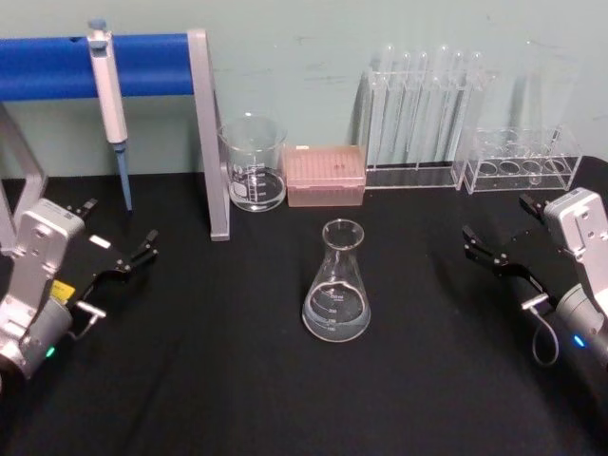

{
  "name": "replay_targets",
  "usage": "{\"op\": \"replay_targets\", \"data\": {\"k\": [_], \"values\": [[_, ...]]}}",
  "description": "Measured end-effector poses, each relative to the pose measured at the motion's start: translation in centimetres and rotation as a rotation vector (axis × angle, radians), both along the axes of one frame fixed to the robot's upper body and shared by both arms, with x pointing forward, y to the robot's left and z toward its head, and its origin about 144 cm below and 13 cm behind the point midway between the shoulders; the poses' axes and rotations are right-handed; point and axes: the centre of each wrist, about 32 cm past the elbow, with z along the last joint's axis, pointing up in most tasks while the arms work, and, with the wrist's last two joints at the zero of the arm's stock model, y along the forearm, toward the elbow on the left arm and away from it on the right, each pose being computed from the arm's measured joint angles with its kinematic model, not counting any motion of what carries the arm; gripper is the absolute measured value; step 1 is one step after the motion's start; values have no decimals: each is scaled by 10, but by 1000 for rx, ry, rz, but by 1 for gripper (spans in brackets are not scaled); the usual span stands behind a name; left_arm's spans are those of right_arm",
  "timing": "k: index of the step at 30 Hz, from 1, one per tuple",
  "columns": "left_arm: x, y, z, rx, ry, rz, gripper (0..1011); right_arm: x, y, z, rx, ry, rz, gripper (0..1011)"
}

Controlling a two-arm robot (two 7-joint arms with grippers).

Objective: Grasp the erlenmeyer flask with one hand, shake it three times, then place it back.

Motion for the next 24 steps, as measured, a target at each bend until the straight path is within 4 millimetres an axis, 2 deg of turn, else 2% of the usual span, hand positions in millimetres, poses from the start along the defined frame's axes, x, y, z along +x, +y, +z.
{"op": "replay_targets", "data": {"k": [24], "values": [[0,0,0,0,0,0,1001,0,0,0,0,-2,-1,1003]]}}
